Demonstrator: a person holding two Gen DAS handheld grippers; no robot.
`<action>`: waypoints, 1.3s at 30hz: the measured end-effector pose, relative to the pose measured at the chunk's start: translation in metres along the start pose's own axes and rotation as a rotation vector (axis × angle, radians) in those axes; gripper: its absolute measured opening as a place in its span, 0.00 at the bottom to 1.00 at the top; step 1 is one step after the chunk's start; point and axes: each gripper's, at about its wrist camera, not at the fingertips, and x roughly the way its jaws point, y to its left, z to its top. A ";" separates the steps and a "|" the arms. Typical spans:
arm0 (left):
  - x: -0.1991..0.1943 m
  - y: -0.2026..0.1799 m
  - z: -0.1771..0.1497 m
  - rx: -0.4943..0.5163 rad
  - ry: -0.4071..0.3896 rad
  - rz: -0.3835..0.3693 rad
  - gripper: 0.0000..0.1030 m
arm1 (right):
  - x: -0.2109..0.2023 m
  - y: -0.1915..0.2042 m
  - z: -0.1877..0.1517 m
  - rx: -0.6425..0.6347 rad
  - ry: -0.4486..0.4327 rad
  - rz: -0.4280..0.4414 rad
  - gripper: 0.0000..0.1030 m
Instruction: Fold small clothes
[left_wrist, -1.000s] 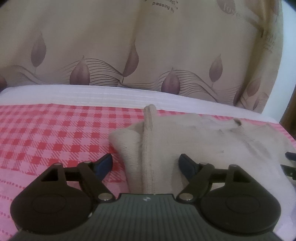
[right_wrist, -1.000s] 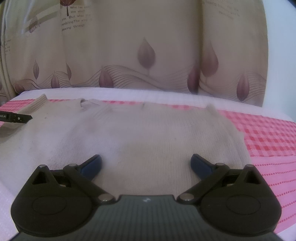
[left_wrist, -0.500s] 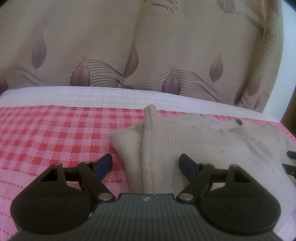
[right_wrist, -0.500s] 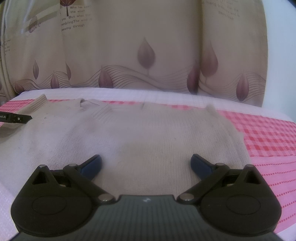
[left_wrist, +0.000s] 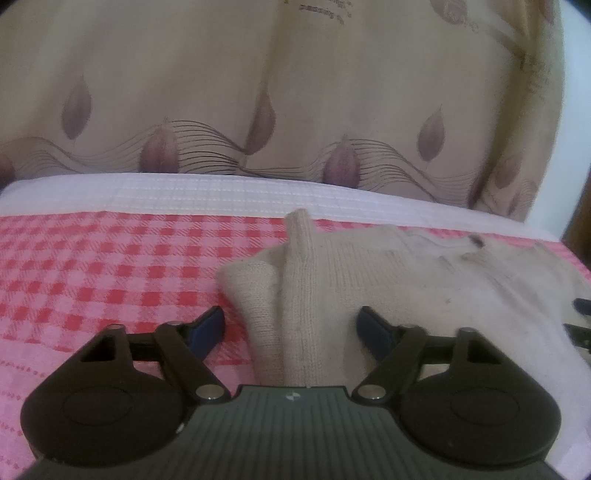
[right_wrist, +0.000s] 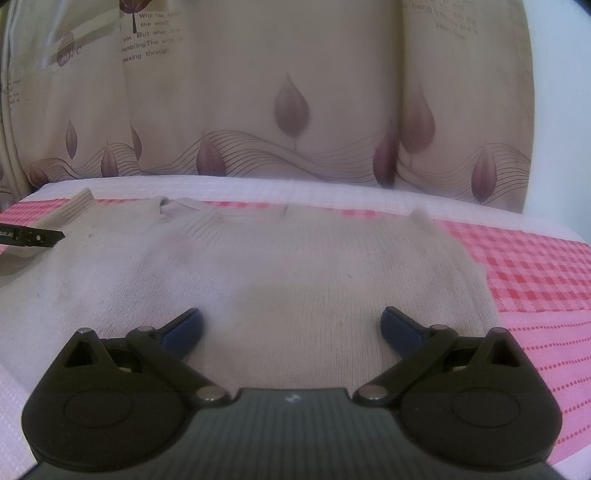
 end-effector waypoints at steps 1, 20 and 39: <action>0.001 0.000 0.001 0.004 0.005 -0.028 0.55 | 0.000 0.000 0.000 0.000 0.000 0.000 1.00; -0.029 -0.090 0.073 -0.273 0.154 -0.087 0.19 | -0.017 -0.031 -0.005 0.186 -0.116 0.111 1.00; 0.020 -0.196 0.058 -0.513 0.231 -0.441 0.43 | -0.022 -0.085 -0.020 0.500 -0.145 0.308 1.00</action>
